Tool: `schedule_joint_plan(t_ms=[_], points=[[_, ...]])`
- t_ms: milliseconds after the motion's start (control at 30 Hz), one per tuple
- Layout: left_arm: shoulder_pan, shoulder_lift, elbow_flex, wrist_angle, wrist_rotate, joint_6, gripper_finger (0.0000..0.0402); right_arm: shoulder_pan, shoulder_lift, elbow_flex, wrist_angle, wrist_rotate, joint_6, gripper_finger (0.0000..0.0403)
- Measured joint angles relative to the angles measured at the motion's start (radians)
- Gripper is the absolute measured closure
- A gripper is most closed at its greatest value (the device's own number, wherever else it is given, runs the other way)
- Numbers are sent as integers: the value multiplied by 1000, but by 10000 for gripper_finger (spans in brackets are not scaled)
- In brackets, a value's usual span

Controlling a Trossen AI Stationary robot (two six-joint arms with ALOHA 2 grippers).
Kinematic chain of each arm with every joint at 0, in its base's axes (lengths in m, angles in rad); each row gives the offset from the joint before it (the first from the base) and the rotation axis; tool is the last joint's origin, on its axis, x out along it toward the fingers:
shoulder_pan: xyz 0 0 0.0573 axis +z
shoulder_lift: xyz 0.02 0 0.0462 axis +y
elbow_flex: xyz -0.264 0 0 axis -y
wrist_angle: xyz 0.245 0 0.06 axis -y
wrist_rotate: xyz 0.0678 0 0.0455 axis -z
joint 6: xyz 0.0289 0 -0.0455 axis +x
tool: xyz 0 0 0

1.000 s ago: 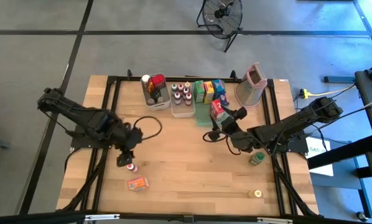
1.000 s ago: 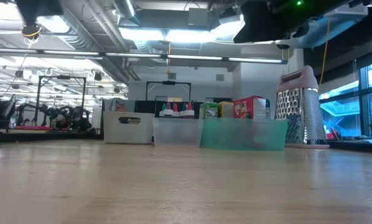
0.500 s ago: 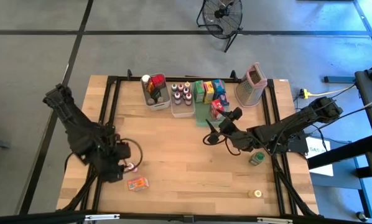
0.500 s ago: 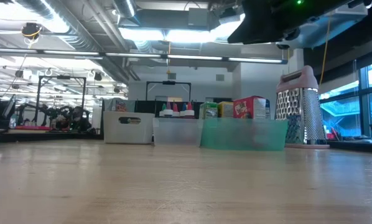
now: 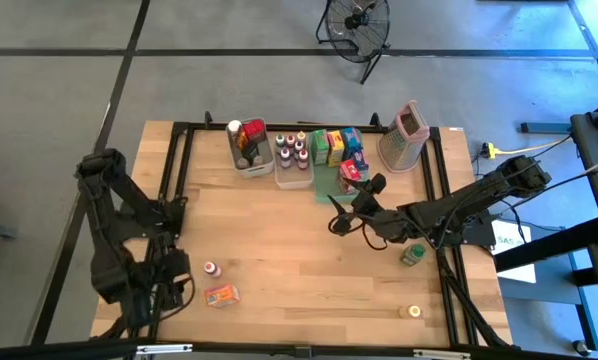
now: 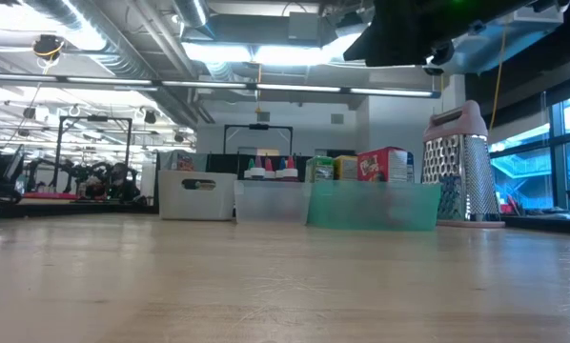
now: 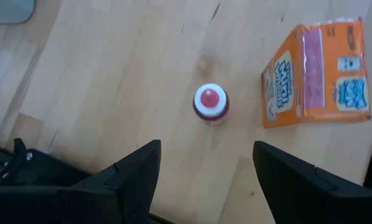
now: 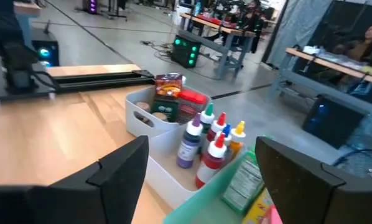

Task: Pick & Place Kitchen Items
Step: Put the pink food coloring bottle into the transparent bin

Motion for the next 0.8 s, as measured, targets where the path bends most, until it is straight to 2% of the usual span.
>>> schedule_joint_plan(t_ms=[133, 300, 567, 800], points=[[-58, 35, -18, 4, -38, -67, 151, 0, 0, 0, 38, -47, 1, 105], [-111, 51, -132, 67, -57, -142, 151, 0, 0, 0, 88, -75, -1, 105], [-168, 52, -292, 245, -159, -152, 151, 0, 0, 0, 142, -75, -2, 105], [-173, 50, -375, 334, -250, -135, 151, -1, 0, 0, 179, -76, -28, 105]])
